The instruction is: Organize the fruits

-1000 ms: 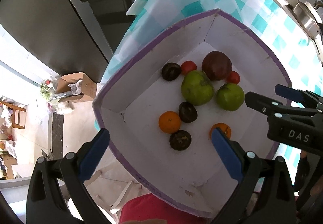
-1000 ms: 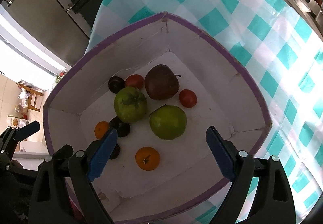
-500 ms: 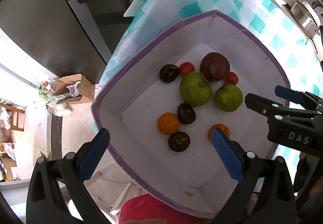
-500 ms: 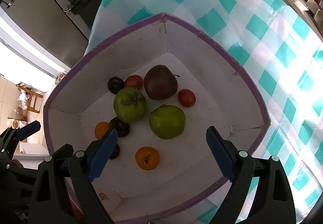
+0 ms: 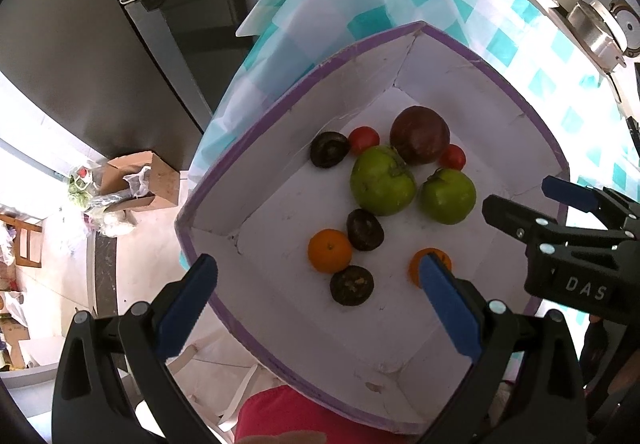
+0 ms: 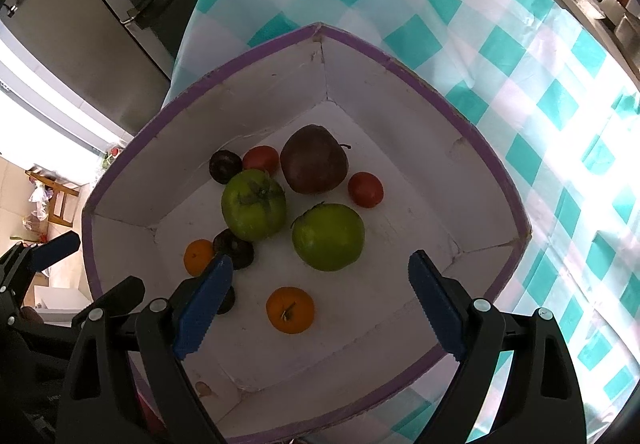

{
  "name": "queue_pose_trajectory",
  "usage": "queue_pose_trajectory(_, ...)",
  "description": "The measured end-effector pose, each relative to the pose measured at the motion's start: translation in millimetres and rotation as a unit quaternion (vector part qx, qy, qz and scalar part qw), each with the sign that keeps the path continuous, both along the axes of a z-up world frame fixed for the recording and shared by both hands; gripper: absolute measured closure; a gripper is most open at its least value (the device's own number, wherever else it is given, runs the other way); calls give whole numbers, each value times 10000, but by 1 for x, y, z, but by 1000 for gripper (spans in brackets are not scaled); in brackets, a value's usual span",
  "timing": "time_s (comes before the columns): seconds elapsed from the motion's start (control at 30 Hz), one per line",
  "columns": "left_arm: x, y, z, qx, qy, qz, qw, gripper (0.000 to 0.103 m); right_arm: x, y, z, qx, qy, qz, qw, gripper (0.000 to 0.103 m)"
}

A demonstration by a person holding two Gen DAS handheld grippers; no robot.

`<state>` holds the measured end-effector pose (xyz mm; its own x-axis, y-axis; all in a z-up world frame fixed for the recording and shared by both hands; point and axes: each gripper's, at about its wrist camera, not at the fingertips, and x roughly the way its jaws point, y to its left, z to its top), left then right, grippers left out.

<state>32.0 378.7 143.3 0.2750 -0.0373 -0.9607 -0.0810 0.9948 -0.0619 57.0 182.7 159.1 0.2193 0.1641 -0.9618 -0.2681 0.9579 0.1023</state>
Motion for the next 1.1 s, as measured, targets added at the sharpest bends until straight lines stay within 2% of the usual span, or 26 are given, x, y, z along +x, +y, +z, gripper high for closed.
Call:
queue_pose_trajectory(0.4, 0, 5, -1, -155, -17, -152, 9998, 2, -11, 4, 1, -125, -14, -107, 9999, 16)
queue_pose_trajectory(0.67, -7, 5, -14, -252, 74, -227, 9994, 2, -25, -1, 2, -241, -118, -314, 9991, 16)
queue_pose_trajectory(0.8, -12, 2, -23, 30, -45, -130, 9999, 2, -31, -4, -2, -300, -152, -304, 9990, 16)
queue_pose_trajectory(0.93, -16, -8, -24, 249, -35, -46, 9997, 2, -40, -11, -1, -160, -218, -147, 9995, 16)
queue_pose_trajectory(1.0, -21, -13, -20, 442, -90, 29, 9990, 2, -43, -14, 4, -49, -350, -52, 9994, 16)
queue_pose_trajectory(1.1, -29, -26, -2, 706, -333, 244, 9967, 2, -47, -31, 26, 308, -767, 100, 9965, 16)
